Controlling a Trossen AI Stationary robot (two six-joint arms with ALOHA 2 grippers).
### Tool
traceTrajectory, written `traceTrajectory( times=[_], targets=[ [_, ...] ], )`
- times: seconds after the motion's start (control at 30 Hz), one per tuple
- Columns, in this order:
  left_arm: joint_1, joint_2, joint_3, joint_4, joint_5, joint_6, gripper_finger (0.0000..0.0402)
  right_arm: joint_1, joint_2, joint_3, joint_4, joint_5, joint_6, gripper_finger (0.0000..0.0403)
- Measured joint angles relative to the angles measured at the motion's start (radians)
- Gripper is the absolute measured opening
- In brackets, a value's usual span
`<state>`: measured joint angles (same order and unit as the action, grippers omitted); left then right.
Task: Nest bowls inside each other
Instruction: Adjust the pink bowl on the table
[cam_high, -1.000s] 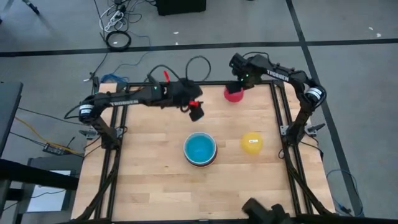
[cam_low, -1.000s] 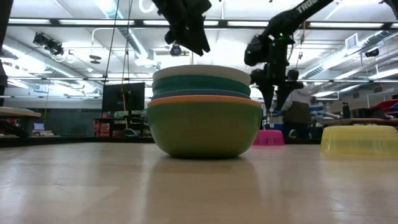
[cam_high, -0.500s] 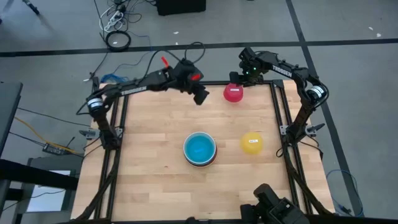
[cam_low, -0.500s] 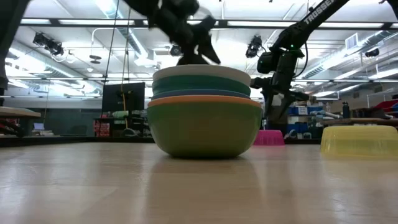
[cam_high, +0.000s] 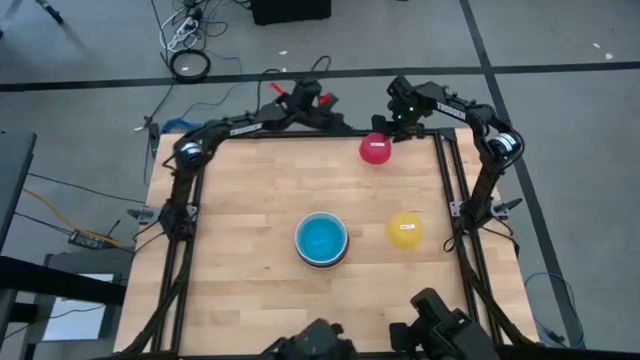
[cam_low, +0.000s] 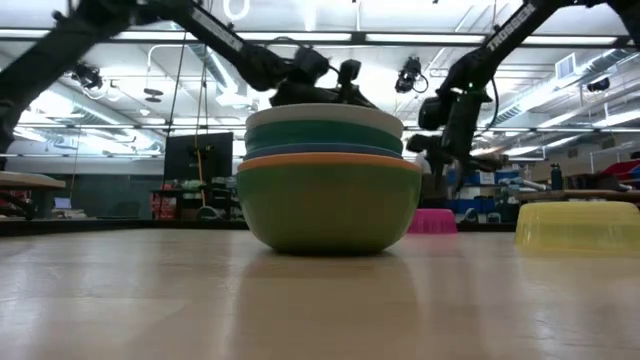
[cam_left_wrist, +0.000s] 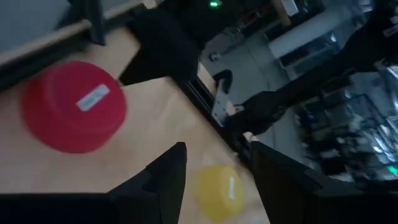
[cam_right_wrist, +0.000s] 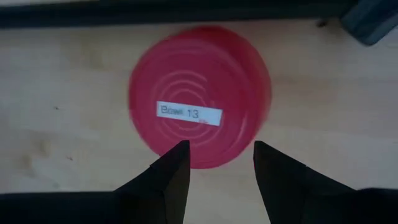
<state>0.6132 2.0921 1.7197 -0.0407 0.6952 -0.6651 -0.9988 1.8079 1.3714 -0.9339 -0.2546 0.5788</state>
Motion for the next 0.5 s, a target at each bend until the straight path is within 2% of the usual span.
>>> traceTrajectory(
  times=[0.23, 0.5],
  targets=[
    [-0.008, 0.151, 0.235, -0.097, 0.040, -0.024, 0.0186, 0.015, 0.058, 0.001, 0.056, -0.020, 0.004, 0.0163],
    [0.024, 0.193, 0.258, -0.227, 0.014, 0.030, 0.0186, -0.020, 0.115, 0.007, 0.082, -0.087, -0.023, 0.0162]
  ],
)
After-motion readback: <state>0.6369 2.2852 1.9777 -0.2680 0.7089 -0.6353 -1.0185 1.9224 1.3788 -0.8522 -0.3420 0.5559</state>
